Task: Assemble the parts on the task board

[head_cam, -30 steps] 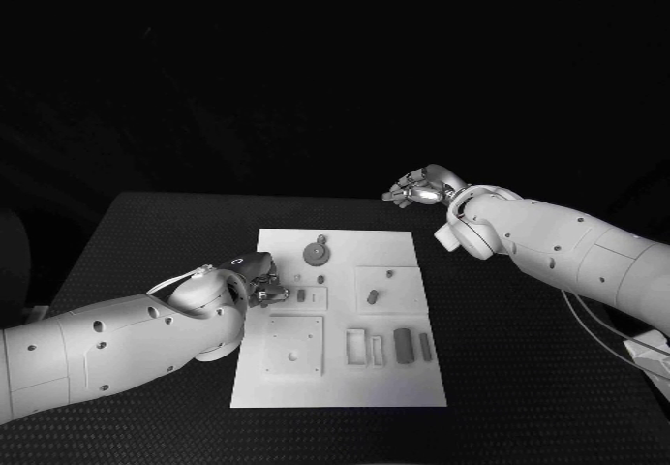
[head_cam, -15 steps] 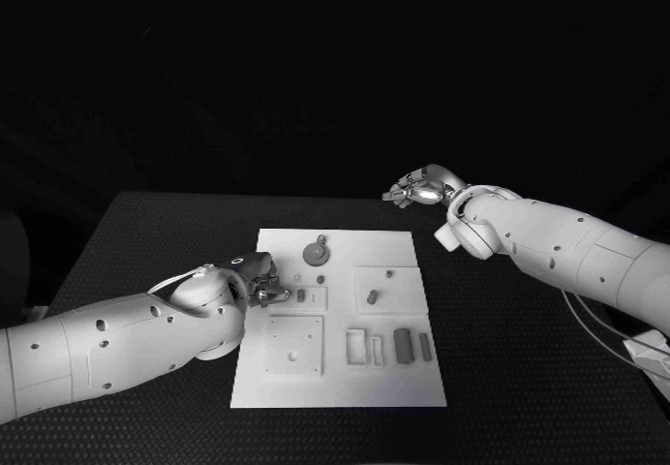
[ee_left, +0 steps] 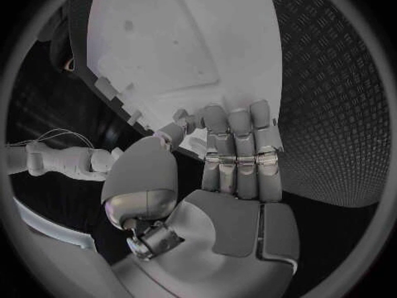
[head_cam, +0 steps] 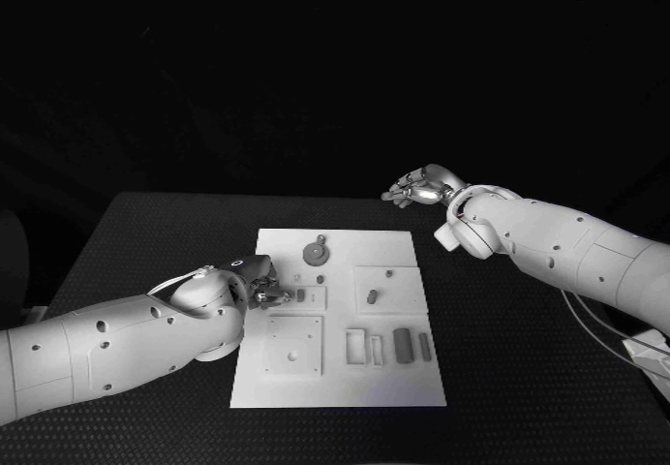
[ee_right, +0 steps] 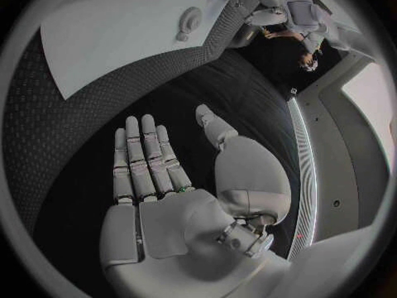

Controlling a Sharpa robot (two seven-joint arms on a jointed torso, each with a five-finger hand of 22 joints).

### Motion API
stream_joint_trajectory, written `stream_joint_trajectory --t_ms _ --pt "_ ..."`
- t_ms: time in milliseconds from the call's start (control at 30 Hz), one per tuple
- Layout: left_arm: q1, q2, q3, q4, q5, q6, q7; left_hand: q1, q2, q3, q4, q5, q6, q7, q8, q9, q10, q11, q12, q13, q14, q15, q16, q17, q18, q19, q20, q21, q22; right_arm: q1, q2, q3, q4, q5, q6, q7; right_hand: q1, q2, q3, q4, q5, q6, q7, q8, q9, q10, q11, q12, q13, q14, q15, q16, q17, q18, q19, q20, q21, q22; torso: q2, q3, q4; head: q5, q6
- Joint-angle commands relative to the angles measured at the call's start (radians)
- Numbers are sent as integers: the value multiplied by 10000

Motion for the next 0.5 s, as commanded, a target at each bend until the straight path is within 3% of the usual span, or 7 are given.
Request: stream_joint_trajectory --t_ms 33,233,267,367,500 --pt "-73 35 -44 9 133 312 42 -6 -104 12 68 -75 -64 1 21 -8 2 -16 58 -18 -80 -17 48 -15 -73 -69 -3 68 217 -1 -3 3 3 5 113 42 -83 17 -7 64 8 -85 243 66 -17 45 -2 -16 -13 -50 -6 -49 11 -156 -52 -16 -57 11 0 -4 1 -1 6" --pt "-72 -2 2 -42 132 154 35 -33 -177 32 220 -103 -86 9 13 -7 -16 -10 53 -39 -103 -15 58 -50 -75 -89 2 63 212 -1 -3 3 -6 6 116 38 -85 17 -7 67 8 -85 243 66 -17 45 -2 -15 -14 -51 -6 -49 11 -156 -53 -16 -58 12 1 -5 -7 -10 20" --pt "-70 -6 4 -48 132 123 34 -166 -384 35 434 -670 -144 23 -16 -14 -59 1 22 -66 -151 -8 40 -81 -65 -126 -8 35 196 -2 -3 3 -8 6 115 38 -87 16 -7 69 8 -86 243 66 -18 46 -2 -15 -15 -52 -5 -50 11 -156 -53 -16 -59 12 2 -6 -9 -11 20" --pt "-70 -4 8 -62 132 45 15 -219 -789 167 993 -1301 -241 58 -53 -11 -133 27 -13 -137 -241 -11 54 -176 -78 -190 7 -17 192 -3 1 2 -15 6 118 37 -92 14 -8 75 8 -87 243 67 -19 46 -3 -14 -18 -57 -4 -54 12 -157 -56 -15 -62 15 1 -4 -12 -14 35" --pt "-70 0 23 -71 123 -229 -70 -259 -1014 121 1293 -1478 -369 98 -103 -13 -250 54 -41 -186 -347 -17 55 -246 -99 -262 14 -76 184 -9 -3 2 -9 6 128 30 -94 11 -7 78 8 -88 244 67 -20 46 -3 -13 -22 -61 -2 -57 13 -157 -60 -15 -65 17 1 -7 3 -30 35"
